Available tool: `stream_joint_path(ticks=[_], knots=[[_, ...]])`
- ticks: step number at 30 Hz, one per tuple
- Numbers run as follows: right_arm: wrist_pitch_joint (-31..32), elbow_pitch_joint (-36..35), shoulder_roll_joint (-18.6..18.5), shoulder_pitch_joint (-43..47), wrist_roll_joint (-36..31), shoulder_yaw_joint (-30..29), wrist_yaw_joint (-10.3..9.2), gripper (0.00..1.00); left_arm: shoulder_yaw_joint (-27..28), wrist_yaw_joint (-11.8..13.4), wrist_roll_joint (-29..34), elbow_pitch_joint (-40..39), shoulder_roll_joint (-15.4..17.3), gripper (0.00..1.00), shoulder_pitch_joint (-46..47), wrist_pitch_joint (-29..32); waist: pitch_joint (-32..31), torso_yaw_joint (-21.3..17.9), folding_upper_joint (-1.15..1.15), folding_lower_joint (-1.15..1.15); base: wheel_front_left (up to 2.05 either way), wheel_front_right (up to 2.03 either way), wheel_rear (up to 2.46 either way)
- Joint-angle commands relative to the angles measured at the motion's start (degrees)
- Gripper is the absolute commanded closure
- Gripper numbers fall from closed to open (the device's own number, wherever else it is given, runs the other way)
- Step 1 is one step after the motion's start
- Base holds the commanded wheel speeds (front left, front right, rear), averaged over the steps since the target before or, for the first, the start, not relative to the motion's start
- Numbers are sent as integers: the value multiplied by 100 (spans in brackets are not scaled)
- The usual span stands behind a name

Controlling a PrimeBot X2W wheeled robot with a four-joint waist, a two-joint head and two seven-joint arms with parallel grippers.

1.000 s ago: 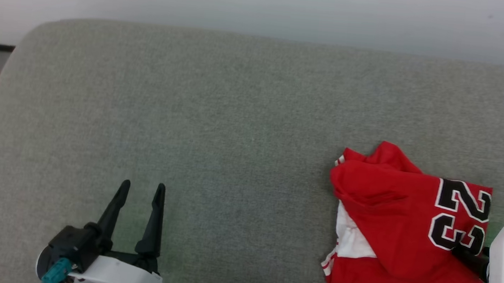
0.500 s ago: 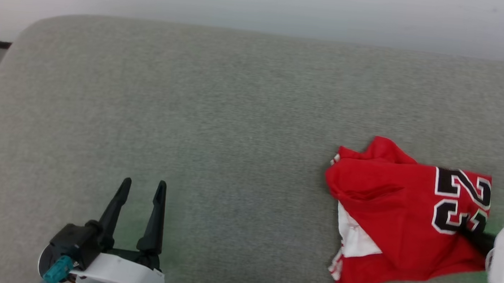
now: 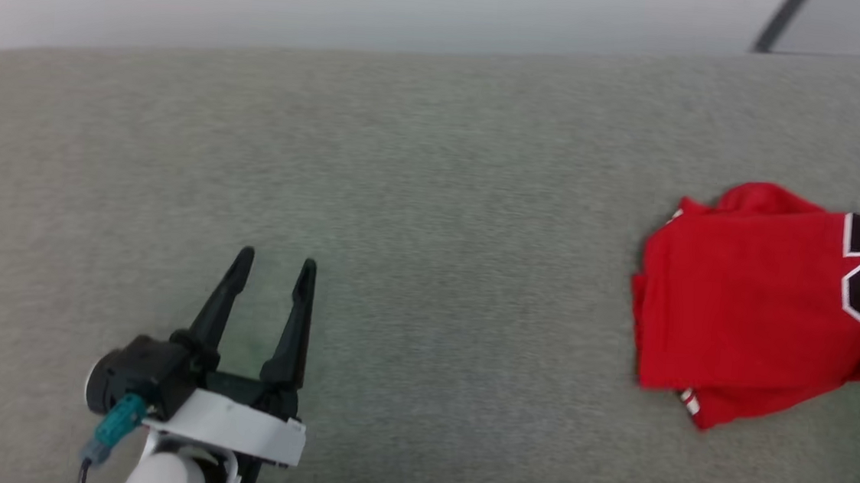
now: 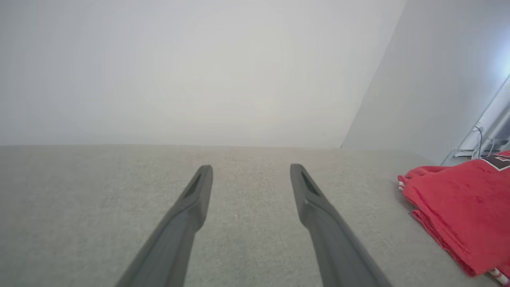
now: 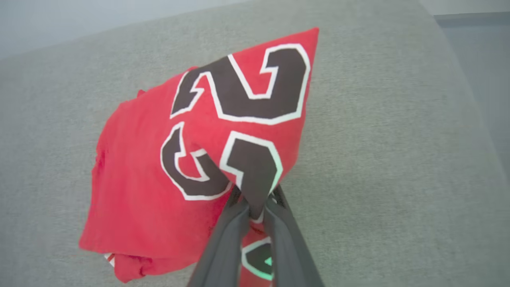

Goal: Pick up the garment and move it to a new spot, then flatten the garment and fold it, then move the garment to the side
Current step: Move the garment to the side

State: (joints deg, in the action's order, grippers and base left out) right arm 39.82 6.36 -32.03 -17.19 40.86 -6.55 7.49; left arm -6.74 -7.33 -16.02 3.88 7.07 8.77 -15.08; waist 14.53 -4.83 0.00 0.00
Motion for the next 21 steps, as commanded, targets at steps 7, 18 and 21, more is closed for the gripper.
stream_joint_path(ticks=[7,18,21], knots=[[-446,504,-91,-371,-197,-166,-1,100,-171,-23,50,-83,239,0,359,-5,339,-650,0,0,0,0,0],[-1609,2208,-367,-1765,-1061,403,-3,100,-279,-24,119,-390,709,0,824,10,843,-880,0,0,0,0,0],[-1917,2687,-443,-2138,-1268,617,-3,100,-310,-24,150,-527,804,0,942,48,987,-854,0,0,0,0,0]])
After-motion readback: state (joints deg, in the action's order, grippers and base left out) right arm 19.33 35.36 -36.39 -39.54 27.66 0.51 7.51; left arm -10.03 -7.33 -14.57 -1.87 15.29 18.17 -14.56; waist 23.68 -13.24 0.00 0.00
